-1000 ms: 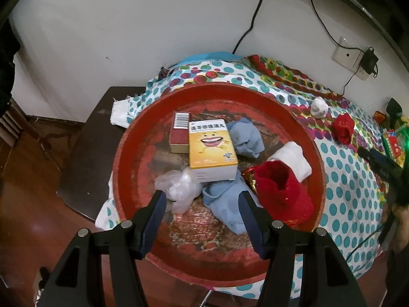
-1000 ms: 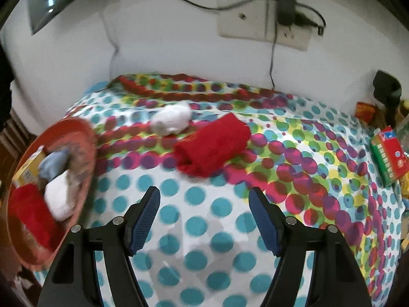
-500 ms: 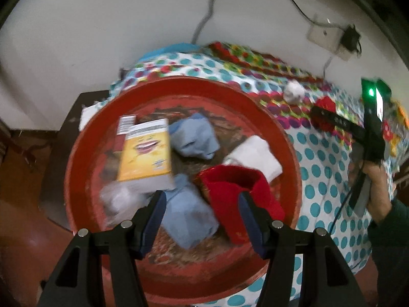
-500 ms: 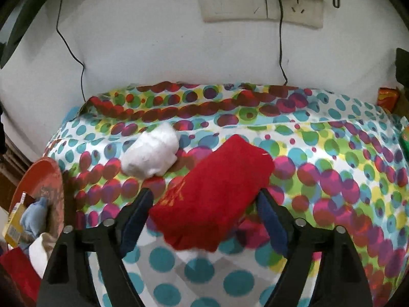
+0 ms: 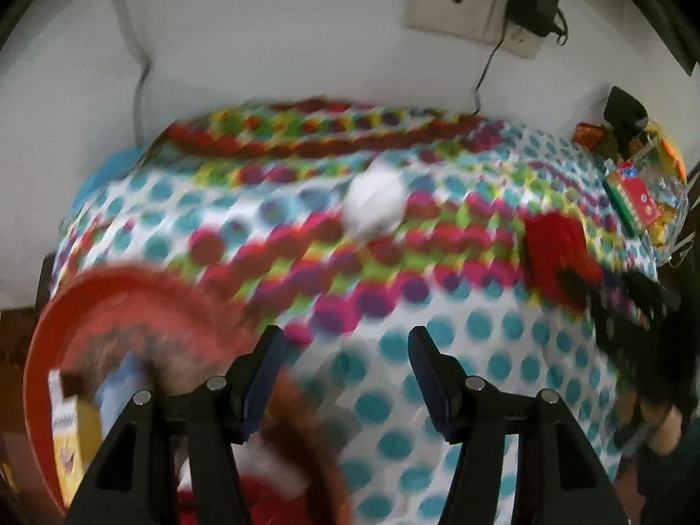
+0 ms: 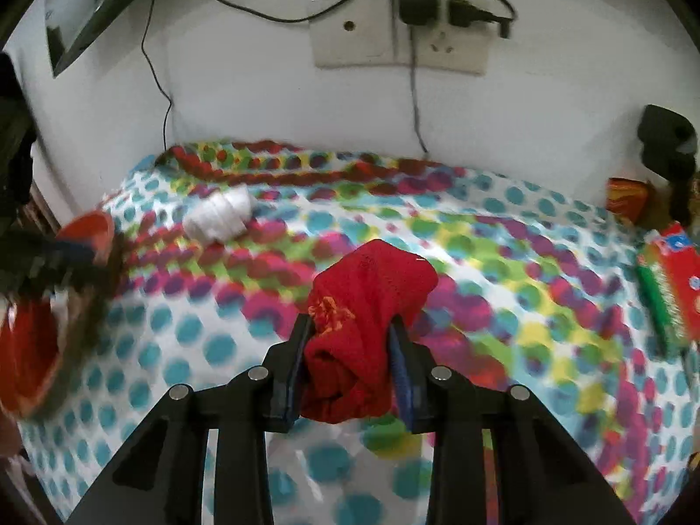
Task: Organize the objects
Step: 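Grasp the white sock ball with the left tool while the right tool grasps the red sock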
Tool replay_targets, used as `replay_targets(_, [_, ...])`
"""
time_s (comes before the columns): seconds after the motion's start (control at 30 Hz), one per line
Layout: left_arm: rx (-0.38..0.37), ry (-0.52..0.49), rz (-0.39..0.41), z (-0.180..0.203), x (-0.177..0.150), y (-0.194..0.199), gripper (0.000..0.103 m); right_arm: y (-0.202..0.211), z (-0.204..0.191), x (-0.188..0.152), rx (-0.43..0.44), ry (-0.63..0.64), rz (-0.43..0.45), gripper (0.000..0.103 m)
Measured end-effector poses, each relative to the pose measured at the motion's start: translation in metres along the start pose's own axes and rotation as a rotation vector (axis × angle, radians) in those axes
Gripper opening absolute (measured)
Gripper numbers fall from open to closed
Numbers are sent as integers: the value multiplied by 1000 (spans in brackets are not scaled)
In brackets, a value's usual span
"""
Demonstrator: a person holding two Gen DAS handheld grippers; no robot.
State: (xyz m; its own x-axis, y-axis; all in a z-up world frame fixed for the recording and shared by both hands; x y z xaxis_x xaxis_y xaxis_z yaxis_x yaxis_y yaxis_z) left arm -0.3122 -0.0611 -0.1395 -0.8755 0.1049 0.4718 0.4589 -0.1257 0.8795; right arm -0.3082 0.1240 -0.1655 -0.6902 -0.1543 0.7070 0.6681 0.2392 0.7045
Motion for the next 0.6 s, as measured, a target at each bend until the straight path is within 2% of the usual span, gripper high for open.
replay_targets(0.07, [2, -15, 24, 9, 17, -9, 60, 2, 10, -8, -1, 5, -7, 31])
replay_targets(0.2, [8, -35, 19, 19, 38, -32, 60, 5, 16, -13, 20, -9, 0, 31])
replay_targets(0.33, [76, -79, 7, 20, 53, -54, 60, 4, 17, -17, 31, -9, 5, 31])
replay_targets(0.5, [93, -86, -17, 21, 63, -79, 60, 1, 17, -18, 35, -11, 0, 33])
replay_targets(0.6, [97, -66, -39, 22, 64, -95, 60, -7, 18, -23, 32, -5, -36, 40])
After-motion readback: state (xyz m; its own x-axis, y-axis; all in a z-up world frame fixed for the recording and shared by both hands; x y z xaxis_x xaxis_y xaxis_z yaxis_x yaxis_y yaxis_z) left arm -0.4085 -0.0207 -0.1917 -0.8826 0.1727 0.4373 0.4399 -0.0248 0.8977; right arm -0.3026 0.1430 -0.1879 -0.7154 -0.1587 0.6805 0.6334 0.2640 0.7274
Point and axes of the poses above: each gripper's, at about its wrist camera, not at the fingertips, and y roughly against the way its jaws point, z to its right, x to its top, the point moved 10 cm from there along -y, roughly the way its jaws point, and after that the axes turned 3 degrees about z, right-handed, at the moved point
